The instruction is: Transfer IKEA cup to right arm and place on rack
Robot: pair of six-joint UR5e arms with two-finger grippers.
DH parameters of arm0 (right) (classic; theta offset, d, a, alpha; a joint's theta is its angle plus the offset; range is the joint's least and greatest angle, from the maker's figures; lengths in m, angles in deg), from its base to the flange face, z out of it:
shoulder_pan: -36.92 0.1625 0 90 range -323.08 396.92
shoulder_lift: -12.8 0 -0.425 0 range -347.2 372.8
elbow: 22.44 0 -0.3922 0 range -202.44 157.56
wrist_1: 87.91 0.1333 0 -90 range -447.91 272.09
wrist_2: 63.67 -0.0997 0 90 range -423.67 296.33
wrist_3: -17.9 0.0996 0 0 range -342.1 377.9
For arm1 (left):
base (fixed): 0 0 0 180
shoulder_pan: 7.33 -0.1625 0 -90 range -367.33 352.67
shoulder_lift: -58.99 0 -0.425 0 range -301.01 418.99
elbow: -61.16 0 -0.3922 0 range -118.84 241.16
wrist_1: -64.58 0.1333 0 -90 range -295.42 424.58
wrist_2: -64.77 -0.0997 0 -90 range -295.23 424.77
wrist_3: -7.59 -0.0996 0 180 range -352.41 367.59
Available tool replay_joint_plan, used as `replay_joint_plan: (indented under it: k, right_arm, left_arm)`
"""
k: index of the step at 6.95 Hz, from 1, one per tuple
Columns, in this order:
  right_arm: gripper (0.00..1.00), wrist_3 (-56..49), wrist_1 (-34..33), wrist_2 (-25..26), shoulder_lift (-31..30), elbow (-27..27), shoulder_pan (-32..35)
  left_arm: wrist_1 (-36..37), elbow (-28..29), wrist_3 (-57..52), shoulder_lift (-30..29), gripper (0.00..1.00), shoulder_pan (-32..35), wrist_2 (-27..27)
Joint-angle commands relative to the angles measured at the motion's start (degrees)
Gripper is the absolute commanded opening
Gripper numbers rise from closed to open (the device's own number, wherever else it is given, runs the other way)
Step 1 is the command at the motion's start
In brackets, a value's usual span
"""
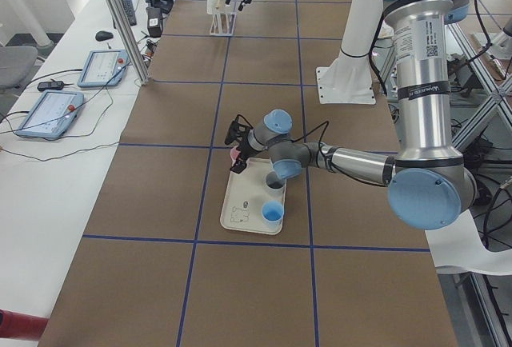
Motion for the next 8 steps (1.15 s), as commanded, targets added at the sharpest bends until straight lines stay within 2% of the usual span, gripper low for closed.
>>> replay_joint_plan:
  k: [1,2,4,6,7,8]
  right_arm:
    - [0.99,0.0,0.0,0.0,-0.15,-0.02,-0.11]
    - [0.99,0.0,0.0,0.09,-0.41,-0.11,-0.02]
    - [0.99,0.0,0.0,0.09,-0.42,-0.03,-0.11]
    - [0.99,-0.7,0.09,-0.08,-0.5,-0.37,-0.11]
    - [0.99,-0.79,0.52,-0.34,-0.33,-0.72,-0.63]
    - [0.99,-0.88,0.7,-0.26,0.11,-0.73,-1.51]
  left_arm:
    - [-0.01,0.06,0.5,-0.06,0.31,-1.05,-0.12]
    - [-0.01,0.06,0.5,0.03,0.28,-1.14,-0.12]
    - [-0.1,0.06,0.41,0.12,0.0,-1.05,-0.12]
    - [-0.01,-1.6,-1.16,0.65,0.0,-0.18,0.67]
    - [0.77,-3.96,-5.43,0.91,0.0,2.35,1.72]
    - [0.78,-4.94,-9.91,0.3,0.0,8.99,8.69]
